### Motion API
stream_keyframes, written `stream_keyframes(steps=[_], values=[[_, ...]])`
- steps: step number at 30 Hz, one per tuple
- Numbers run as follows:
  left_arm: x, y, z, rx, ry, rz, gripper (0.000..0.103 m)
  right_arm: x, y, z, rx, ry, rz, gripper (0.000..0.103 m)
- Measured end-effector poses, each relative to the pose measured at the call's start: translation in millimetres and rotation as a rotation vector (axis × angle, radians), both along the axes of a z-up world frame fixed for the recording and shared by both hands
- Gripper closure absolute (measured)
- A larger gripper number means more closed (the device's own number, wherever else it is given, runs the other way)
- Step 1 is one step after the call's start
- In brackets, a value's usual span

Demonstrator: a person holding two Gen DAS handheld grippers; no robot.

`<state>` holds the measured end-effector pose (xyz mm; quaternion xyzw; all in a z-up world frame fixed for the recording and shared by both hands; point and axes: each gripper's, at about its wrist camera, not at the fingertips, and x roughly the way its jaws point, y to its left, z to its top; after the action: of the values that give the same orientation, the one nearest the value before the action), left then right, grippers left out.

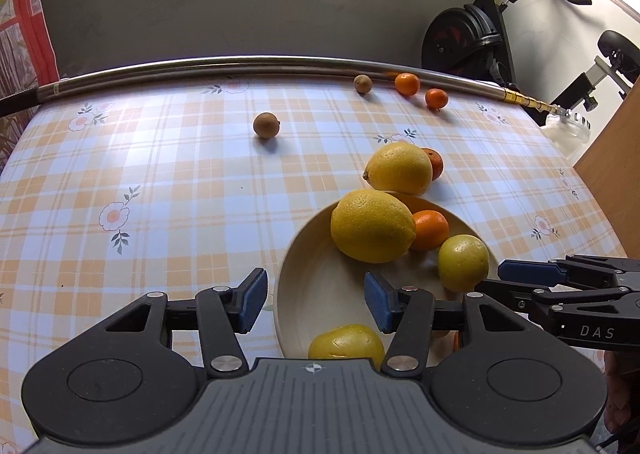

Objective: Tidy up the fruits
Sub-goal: 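Lower the lemon into the plate with left while right lowers the green fruit, then withdraw both open grippers from the plate toward the remaining fruits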

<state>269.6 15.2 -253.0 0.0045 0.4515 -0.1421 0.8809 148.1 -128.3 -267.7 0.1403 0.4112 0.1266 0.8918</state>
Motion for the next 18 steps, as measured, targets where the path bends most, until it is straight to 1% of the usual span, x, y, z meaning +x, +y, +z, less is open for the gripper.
stream_keyframes(steps=[4, 10, 18], values=[[-5, 4, 11, 0.007, -0.034, 0.015, 0.047, -1, -7, 5, 0.008, -0.013, -0.024, 0.052], [0, 13, 29, 0.021, -0.079, 0.033, 0.047, 0, -22, 11, 0.018, -0.029, -0.063, 0.052], [15, 34, 52, -0.016, -0.102, 0.086, 0.047, 5, -43, 21, 0.011, -0.054, -0.106, 0.052]])
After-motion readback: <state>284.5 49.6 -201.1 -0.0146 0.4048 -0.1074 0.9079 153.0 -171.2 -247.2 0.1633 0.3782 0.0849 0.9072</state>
